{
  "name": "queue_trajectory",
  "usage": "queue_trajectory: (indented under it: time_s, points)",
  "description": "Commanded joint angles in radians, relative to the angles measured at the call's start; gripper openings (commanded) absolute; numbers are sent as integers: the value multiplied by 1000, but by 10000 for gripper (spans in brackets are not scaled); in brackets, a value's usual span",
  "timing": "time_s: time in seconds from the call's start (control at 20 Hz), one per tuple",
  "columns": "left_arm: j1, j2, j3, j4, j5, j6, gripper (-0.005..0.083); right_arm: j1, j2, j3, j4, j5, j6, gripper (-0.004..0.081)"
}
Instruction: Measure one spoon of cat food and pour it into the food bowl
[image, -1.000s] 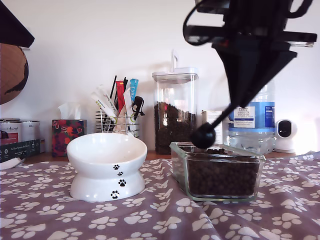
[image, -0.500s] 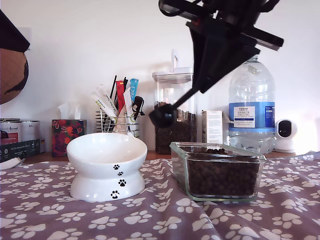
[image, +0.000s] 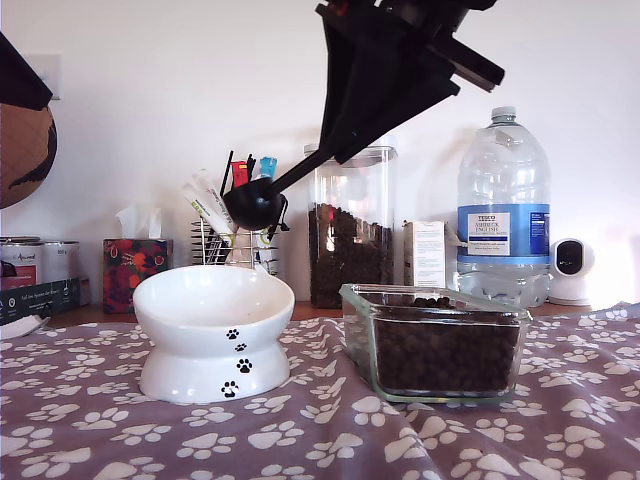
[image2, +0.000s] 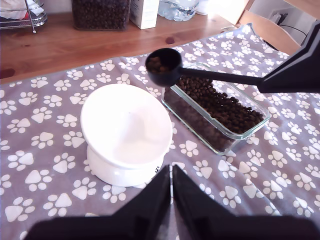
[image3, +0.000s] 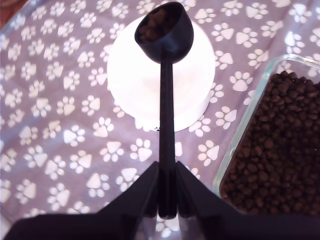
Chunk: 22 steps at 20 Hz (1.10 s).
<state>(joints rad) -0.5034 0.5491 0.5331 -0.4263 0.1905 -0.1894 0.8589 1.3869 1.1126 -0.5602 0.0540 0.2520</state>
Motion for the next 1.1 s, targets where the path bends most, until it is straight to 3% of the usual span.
queue_trajectory:
  time_s: [0.0,0.25,0.55,1.05]
  points:
    - [-2,-8,-23,7,0,-6,-19,18,33,1,9,33,-29,-13]
    - [-3,-8,-23,7,3,-32,-19,41,103,80,-46,115,-126,-13]
    - [-3,-8,-23,-6,3,-44,-19,87,204,196,-137,287,-306,-13]
    - [-3,-29,-23,-28,12,-48,-19,168,307,209,-156,592,-628,-13]
